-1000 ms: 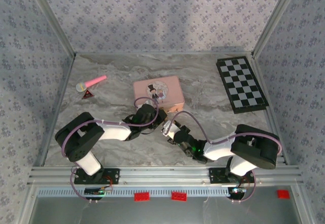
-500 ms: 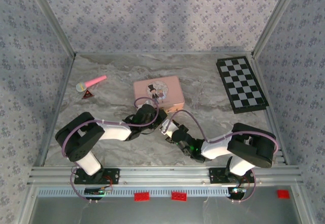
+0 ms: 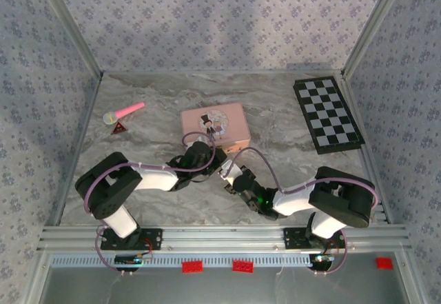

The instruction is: Unlock the padlock with the key

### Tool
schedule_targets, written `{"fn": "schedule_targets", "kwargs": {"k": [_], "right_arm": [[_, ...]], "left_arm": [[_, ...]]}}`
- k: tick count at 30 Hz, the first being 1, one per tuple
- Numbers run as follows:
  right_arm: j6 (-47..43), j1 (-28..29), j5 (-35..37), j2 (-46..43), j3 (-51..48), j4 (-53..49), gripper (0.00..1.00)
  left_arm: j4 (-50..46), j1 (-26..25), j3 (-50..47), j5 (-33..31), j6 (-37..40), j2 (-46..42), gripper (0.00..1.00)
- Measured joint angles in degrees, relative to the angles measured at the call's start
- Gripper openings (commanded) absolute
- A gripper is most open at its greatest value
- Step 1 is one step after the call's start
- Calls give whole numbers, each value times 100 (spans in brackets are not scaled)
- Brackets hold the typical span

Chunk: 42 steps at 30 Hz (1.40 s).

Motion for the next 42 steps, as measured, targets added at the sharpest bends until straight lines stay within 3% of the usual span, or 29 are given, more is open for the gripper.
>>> {"fn": "schedule_targets", "kwargs": {"k": [9, 17, 30, 36, 42], "right_arm": [[1714, -560, -1270, -470, -63, -409, 0], [3338, -925, -2151, -498, -238, -153, 0], [4135, -1340, -2837, -664, -400, -232, 0], [4245, -1427, -2872, -903, -501, -398, 0], [4325, -1462, -2872, -1001, -562, -396, 0]], "left_arm": [[39, 0, 4, 2, -7, 11, 0], [24, 0, 4, 2, 52, 20, 1], [-7, 20, 48, 361, -85, -39, 50], [-4, 144, 39, 444, -157, -70, 61], [2, 201, -7, 457, -155, -107, 64]]}}
